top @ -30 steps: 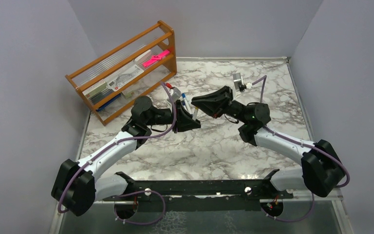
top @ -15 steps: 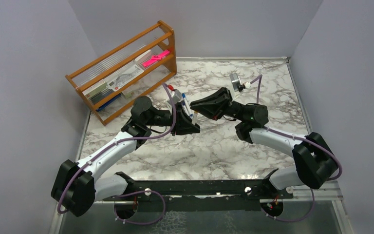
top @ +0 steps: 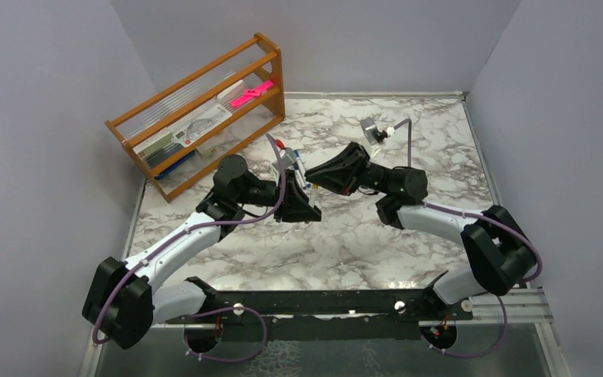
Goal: Insert the pens into the pen caps
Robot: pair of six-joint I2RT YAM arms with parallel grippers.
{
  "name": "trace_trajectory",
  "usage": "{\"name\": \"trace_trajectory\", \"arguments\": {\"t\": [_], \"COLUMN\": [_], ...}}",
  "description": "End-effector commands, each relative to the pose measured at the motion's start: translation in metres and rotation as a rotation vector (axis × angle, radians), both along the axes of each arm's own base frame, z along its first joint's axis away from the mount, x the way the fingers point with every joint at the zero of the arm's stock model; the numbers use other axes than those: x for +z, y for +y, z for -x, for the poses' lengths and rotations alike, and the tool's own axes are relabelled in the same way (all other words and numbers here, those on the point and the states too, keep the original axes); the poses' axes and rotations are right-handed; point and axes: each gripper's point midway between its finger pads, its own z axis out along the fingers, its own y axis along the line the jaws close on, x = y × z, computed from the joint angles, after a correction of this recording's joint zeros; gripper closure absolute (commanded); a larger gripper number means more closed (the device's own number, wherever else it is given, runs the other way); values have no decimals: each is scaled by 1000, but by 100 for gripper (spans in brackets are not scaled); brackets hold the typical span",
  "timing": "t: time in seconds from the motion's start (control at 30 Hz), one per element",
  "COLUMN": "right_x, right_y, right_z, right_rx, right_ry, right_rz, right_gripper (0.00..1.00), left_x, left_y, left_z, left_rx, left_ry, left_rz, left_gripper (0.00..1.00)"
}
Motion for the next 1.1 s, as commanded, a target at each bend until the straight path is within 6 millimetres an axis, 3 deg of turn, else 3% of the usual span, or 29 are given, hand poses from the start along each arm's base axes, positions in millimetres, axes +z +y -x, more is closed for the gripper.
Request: {"name": "trace_trajectory", "arguments": {"t": [0.0, 0.23, 0.33, 0.43, 0.57, 0.7, 0.8, 0.93, 1.07], "right_x": [-115, -125, -117, -96, -65, -57, -66, -106, -141], "right_y": [-21, -14, -12, -5, 9, 8, -2, -36, -68], "right_z": [117, 134, 132, 122, 89, 54, 27, -25, -41], "right_rx": [590, 622, 579, 495, 240, 2, -176, -552, -756], "right_ry": [-48, -52, -62, -77, -30, 45, 154, 368, 450], "right_rz": [383, 390, 363, 320, 251, 214, 220, 303, 425], "right_gripper": [99, 99, 99, 81, 53, 49, 49, 51, 51], "left_x": [161, 177, 169, 147, 99, 60, 30, -10, -31], "left_y": [16, 17, 14, 14, 18, 30, 37, 56, 73], "left_z": [-50, -55, -55, -59, -68, -87, -106, -132, -154], "left_rx": [356, 379, 357, 377, 444, 544, 654, 842, 988], "left_ry": [-377, -395, -388, -347, -276, -194, -117, -49, 18], "left_rz": [397, 426, 409, 373, 308, 251, 189, 104, 52], "left_gripper": [100, 100, 100, 100, 100, 100, 100, 100, 100]}}
